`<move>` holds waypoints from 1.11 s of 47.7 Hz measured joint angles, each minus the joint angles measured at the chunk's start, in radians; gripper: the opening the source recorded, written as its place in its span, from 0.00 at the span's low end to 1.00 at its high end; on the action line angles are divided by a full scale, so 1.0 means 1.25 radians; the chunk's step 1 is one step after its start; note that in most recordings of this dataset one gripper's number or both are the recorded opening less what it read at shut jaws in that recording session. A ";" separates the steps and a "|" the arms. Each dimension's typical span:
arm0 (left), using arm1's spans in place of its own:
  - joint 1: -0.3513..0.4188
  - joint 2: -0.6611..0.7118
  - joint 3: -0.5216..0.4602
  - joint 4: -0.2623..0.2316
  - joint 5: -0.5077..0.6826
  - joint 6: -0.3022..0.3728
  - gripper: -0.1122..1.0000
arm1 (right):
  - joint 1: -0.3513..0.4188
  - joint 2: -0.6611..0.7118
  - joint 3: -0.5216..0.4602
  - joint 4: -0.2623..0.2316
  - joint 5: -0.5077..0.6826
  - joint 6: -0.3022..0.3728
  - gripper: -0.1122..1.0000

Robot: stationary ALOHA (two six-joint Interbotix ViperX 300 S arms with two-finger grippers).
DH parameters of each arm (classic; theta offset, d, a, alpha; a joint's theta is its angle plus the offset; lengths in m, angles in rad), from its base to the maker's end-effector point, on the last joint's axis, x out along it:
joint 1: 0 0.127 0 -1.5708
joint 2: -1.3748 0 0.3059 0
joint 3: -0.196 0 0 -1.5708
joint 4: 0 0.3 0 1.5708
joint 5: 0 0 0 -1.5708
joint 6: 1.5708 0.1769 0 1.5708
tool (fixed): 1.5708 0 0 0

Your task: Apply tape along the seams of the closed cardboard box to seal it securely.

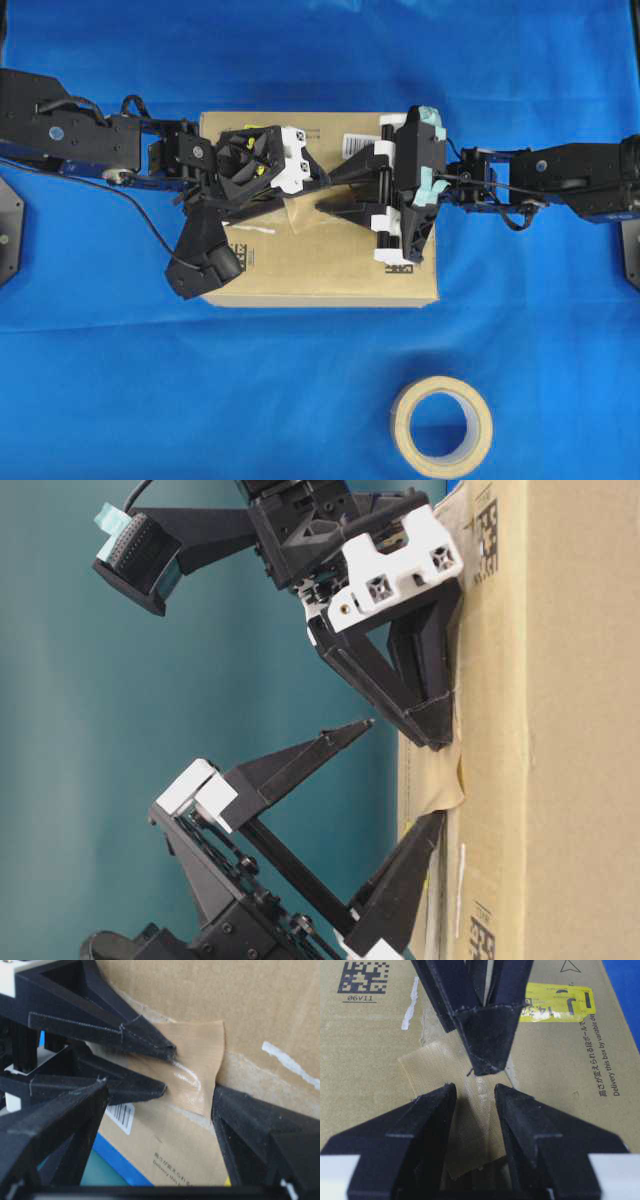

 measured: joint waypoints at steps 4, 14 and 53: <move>0.000 0.001 -0.022 0.002 0.050 0.000 0.81 | 0.000 0.000 0.000 0.001 0.000 -0.001 0.47; 0.000 0.029 -0.090 0.012 0.180 0.000 0.81 | 0.000 -0.002 0.001 0.000 0.000 -0.002 0.47; 0.001 -0.006 -0.120 0.018 0.297 -0.012 0.81 | 0.000 -0.004 0.002 0.000 -0.001 -0.002 0.47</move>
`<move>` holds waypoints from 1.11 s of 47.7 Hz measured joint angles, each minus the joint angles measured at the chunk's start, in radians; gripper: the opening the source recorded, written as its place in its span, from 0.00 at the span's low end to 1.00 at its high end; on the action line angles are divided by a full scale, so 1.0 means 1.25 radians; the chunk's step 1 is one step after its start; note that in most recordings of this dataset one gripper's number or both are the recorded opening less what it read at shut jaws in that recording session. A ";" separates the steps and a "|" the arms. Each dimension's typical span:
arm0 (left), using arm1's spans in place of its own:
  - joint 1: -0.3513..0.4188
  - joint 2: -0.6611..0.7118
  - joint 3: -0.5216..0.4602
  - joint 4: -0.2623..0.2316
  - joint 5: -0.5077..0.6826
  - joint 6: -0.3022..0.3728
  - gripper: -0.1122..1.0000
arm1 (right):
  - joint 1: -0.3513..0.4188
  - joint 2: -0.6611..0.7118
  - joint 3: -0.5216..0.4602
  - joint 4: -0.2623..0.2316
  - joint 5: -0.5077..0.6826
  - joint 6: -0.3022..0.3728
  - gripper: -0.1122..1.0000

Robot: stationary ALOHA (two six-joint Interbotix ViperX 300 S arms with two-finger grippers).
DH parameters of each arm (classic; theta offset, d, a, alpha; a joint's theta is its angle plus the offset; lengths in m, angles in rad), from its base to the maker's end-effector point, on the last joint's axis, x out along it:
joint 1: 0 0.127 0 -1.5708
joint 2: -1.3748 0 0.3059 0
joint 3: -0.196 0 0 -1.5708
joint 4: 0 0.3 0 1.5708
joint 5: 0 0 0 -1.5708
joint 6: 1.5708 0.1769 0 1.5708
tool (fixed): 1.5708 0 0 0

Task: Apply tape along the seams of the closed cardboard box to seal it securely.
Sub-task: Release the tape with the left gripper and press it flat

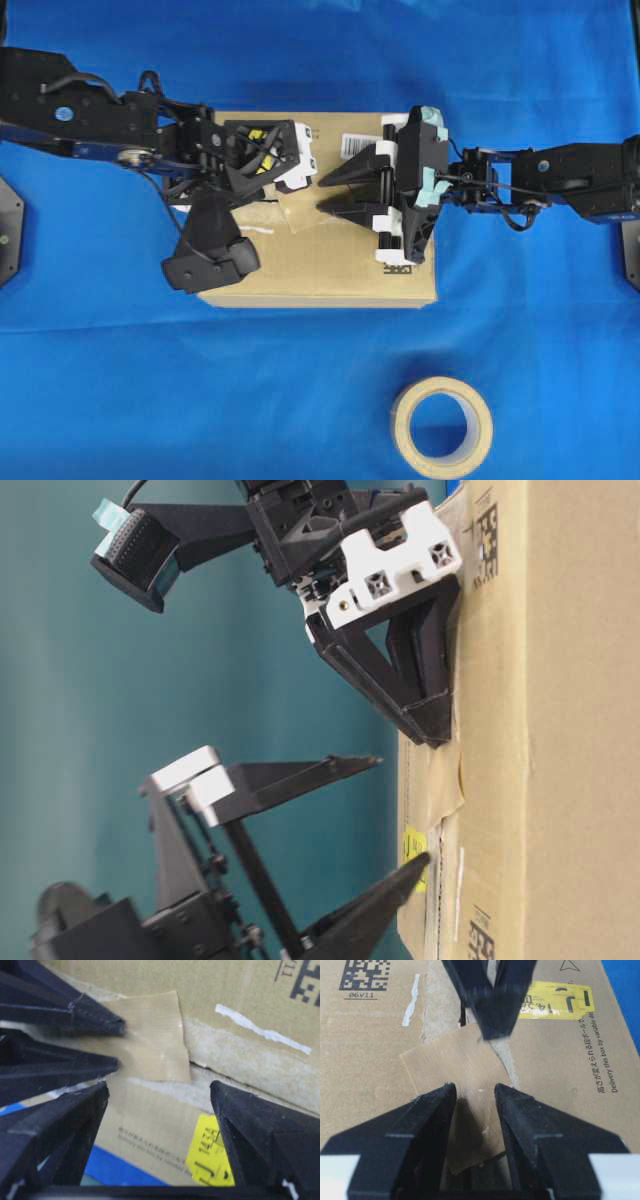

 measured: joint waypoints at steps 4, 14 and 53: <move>0.000 -0.026 0.010 0.000 -0.013 -0.013 0.81 | 0.000 0.001 0.000 0.001 0.001 0.000 0.47; -0.015 -0.106 0.067 -0.028 -0.177 -0.133 0.80 | 0.000 0.000 0.001 0.001 0.000 0.000 0.47; -0.049 -0.040 0.315 -0.034 -0.861 -1.089 0.80 | 0.000 -0.067 0.018 0.000 0.052 -0.005 0.47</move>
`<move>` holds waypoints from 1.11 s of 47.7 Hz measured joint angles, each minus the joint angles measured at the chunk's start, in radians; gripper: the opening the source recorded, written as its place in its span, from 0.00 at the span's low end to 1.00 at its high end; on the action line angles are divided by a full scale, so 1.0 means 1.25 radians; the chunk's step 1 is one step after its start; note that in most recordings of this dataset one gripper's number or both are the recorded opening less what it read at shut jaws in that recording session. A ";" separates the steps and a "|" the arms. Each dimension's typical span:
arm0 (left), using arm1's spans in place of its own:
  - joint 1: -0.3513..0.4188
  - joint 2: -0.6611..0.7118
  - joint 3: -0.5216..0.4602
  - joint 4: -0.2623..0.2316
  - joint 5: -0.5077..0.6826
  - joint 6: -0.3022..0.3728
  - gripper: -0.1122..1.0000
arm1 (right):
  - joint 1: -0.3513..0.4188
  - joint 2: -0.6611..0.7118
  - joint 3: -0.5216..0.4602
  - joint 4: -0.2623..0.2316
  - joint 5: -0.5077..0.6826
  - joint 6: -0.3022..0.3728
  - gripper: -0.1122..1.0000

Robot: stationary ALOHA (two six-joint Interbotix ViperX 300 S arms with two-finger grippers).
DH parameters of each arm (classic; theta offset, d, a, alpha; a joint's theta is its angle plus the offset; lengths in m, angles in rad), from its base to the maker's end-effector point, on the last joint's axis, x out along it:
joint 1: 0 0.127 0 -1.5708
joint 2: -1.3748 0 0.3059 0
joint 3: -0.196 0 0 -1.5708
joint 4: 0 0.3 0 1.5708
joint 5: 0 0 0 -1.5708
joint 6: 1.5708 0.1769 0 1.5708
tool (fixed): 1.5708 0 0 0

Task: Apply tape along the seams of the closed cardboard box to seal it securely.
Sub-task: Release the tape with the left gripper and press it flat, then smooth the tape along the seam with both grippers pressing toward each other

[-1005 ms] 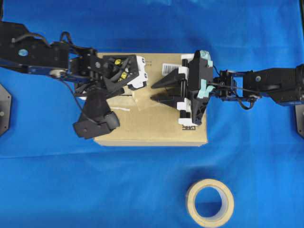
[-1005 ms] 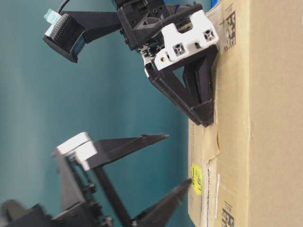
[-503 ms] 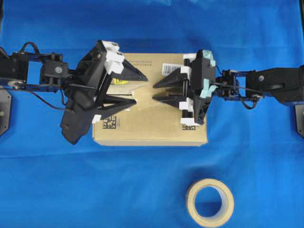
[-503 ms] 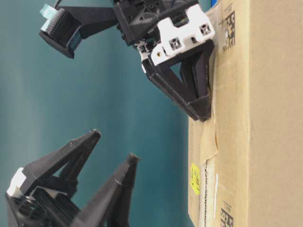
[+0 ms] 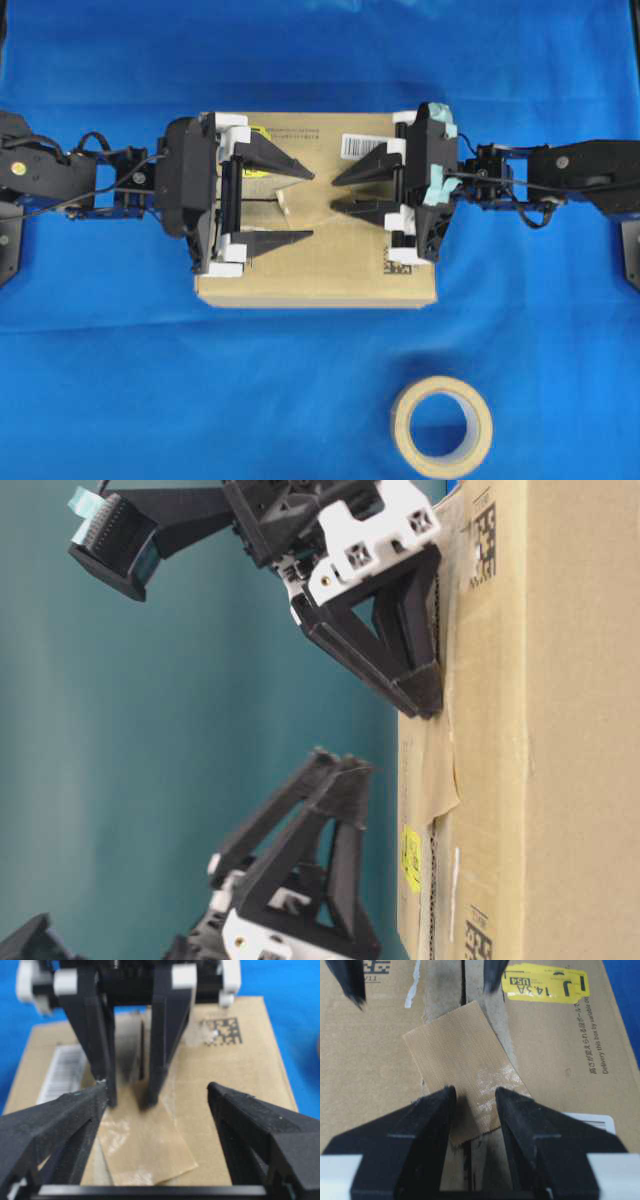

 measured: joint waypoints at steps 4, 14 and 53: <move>0.000 0.002 0.000 0.000 0.005 -0.013 0.80 | 0.000 -0.028 0.001 0.001 0.015 -0.001 0.47; 0.002 0.002 -0.001 0.000 0.015 -0.015 0.80 | 0.000 -0.091 0.001 -0.005 0.017 -0.009 0.47; 0.037 0.091 -0.015 0.001 0.016 0.006 0.10 | -0.020 0.029 -0.027 -0.009 -0.052 -0.010 0.10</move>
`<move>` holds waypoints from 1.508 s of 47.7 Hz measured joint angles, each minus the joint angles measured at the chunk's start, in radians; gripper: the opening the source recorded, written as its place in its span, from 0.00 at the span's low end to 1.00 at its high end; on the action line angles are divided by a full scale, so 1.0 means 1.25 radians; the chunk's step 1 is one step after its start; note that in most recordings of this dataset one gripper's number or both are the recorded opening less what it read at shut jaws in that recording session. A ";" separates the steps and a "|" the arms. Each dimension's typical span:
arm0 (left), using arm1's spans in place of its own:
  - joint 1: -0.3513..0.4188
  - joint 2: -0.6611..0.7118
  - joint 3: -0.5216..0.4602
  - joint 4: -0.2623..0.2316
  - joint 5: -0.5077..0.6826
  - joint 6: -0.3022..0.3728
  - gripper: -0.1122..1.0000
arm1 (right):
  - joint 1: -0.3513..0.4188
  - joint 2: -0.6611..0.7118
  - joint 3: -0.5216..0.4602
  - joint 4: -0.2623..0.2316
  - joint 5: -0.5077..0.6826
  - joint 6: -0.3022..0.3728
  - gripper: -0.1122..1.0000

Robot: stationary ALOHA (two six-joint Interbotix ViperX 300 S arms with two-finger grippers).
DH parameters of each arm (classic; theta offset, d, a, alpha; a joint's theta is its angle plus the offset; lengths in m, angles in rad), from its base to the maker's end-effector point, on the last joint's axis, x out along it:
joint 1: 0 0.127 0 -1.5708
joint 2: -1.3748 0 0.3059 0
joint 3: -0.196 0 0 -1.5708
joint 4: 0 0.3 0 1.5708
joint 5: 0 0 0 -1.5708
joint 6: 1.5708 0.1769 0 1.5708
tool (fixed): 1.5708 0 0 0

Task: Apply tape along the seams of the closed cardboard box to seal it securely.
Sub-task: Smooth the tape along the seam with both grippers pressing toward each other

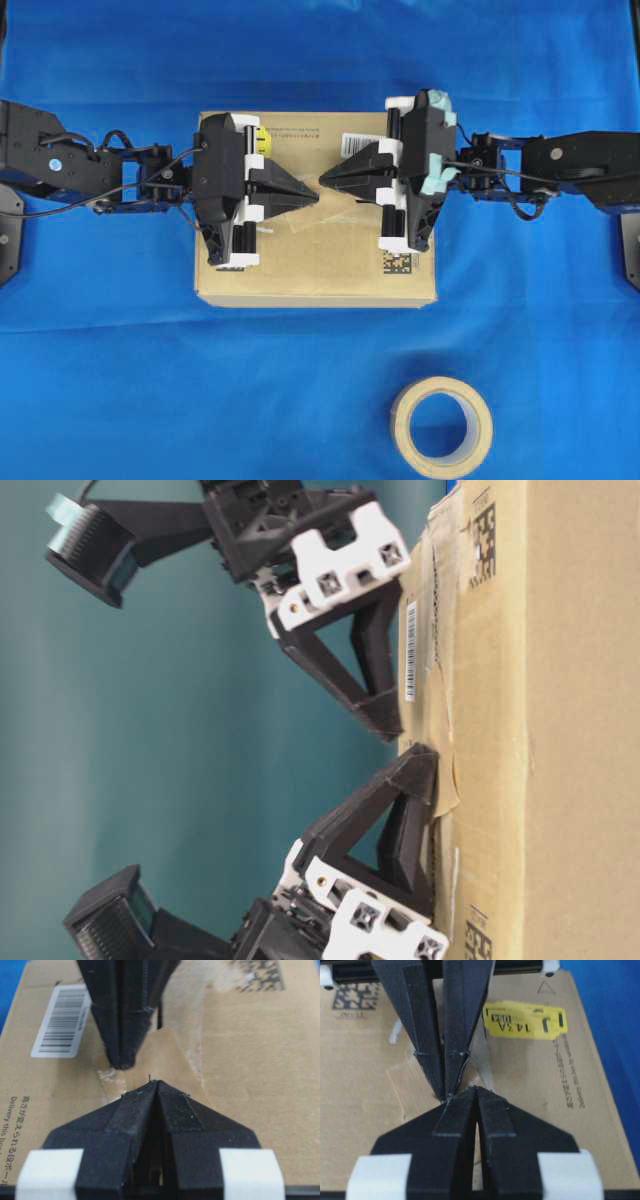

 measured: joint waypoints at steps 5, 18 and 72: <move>0.002 0.004 0.001 0.001 0.000 0.001 0.10 | -0.001 0.017 -0.002 0.000 0.000 0.000 0.10; 0.005 -0.010 0.040 0.000 0.004 -0.013 0.10 | -0.002 0.021 0.002 0.000 0.002 0.005 0.10; -0.060 -0.026 0.033 -0.001 0.011 -0.007 0.10 | 0.050 0.015 -0.005 0.015 0.005 0.010 0.10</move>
